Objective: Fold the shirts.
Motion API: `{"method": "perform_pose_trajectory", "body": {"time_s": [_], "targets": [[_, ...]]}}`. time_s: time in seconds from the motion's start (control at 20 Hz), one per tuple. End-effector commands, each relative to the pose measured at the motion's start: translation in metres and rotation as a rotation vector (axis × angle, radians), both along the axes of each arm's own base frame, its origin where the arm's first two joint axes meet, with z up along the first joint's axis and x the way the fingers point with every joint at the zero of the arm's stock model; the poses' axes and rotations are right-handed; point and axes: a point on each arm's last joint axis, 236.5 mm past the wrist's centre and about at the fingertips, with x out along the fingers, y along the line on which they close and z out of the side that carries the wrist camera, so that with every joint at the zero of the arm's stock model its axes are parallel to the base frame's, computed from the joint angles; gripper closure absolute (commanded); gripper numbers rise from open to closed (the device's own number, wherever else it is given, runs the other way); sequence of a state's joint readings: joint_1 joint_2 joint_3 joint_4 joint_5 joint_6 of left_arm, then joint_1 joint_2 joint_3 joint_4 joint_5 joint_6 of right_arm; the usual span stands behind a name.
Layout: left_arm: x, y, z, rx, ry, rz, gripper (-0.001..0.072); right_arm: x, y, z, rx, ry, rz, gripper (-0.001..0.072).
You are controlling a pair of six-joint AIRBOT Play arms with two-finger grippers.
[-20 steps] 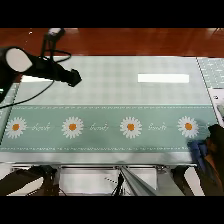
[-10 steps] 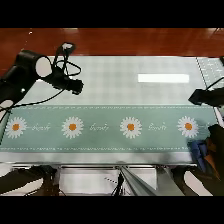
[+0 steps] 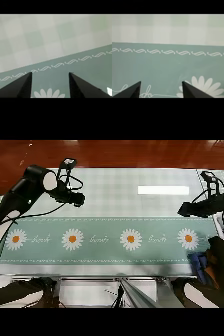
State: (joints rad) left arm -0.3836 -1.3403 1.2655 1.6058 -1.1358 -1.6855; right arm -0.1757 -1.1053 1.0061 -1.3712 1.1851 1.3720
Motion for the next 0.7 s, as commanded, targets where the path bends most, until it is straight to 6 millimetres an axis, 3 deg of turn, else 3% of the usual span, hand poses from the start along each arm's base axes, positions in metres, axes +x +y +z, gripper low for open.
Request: {"method": "perform_pose_trajectory", "body": {"time_s": [0.0, 0.65], "targets": [[0.0019, -0.0015, 0.0077, -0.035, -0.09, 0.025, 0.0217, 0.0092, 0.0082, 0.0033, 0.032, -0.04, 0.011, 0.0121], [0.0004, 0.0058, 0.0014, -0.046, -0.095, 0.057, 0.0215, 0.0135, 0.0157, 0.0065, 0.072, -0.058, 0.001, 0.0122]]}}
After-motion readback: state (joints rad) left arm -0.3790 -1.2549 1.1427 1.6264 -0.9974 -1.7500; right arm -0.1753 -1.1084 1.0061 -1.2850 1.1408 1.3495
